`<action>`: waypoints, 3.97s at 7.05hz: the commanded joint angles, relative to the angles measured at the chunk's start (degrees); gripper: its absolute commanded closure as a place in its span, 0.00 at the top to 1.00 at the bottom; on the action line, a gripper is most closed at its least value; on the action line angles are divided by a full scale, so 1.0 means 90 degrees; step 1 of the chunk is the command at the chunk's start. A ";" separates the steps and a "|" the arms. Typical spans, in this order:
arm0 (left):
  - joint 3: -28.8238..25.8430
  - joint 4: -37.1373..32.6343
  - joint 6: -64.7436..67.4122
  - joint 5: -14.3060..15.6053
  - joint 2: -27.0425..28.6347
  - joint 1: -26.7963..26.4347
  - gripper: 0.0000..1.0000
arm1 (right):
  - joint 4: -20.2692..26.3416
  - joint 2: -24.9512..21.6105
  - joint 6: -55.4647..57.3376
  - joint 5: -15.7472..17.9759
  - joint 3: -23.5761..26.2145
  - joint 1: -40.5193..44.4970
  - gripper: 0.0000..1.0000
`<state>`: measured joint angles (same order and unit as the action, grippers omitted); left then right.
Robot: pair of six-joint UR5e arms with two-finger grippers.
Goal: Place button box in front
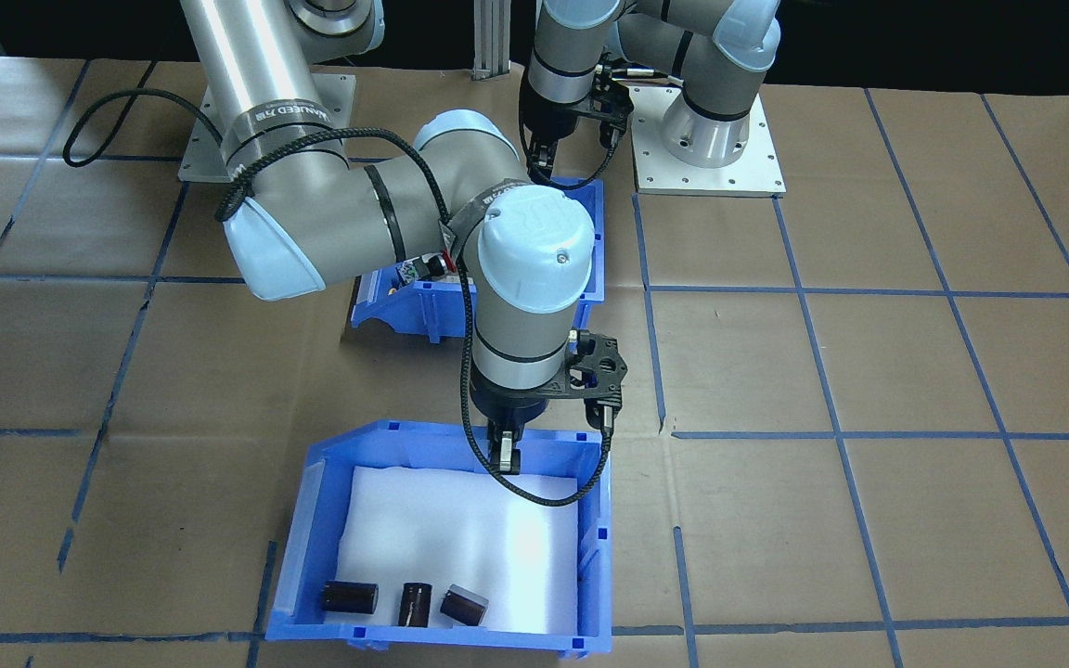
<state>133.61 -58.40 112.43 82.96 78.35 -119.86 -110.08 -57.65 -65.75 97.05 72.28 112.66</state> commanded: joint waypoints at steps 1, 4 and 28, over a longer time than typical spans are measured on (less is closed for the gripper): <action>0.0008 0.0503 0.0145 0.0031 0.0405 -0.0188 0.77 | 0.0082 -0.0379 -0.0845 0.0184 0.0103 -0.0736 0.11; 0.0008 0.0484 0.0223 -0.0048 0.0396 -0.0208 0.00 | 0.0073 -0.1159 -0.2281 0.0115 0.0795 -0.1830 0.11; -0.5461 -0.0356 -0.0978 -0.0507 0.4645 0.1580 0.08 | -0.0309 -0.4833 -0.4541 -0.0490 0.5346 -0.4109 0.11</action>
<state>84.07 -61.58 104.28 78.34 120.32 -105.43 -113.57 -99.55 -107.32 92.61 118.74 75.57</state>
